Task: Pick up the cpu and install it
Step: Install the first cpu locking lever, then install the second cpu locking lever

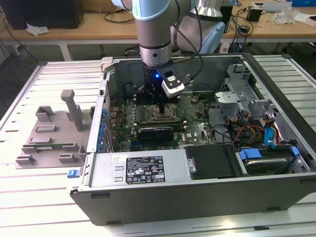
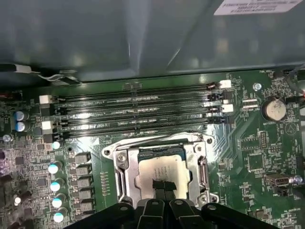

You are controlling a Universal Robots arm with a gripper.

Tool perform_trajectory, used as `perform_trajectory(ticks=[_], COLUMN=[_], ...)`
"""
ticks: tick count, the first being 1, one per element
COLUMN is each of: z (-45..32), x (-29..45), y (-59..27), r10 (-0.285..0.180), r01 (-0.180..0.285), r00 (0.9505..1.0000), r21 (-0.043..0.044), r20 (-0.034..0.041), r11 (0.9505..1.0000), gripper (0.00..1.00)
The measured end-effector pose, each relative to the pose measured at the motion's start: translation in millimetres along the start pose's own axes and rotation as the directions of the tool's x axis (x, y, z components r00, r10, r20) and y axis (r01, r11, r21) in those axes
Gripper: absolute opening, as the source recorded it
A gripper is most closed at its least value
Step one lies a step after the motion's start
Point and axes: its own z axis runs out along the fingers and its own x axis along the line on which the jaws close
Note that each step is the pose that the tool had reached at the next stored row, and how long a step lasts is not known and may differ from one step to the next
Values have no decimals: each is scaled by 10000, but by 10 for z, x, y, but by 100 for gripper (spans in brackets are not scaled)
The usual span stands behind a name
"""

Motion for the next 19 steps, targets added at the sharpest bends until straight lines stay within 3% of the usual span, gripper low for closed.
perform_trajectory(ticks=[3,5,19], z=[-166,-218,-238], x=[-17,-22,-24], y=[-1,-1,-1], r10=[-21,-29,-31], r01=[21,29,31], r00=[10000,10000,10000], r21=[-1,-3,-4], r20=[0,0,1], r11=[10000,10000,10000], gripper=[11,11,11])
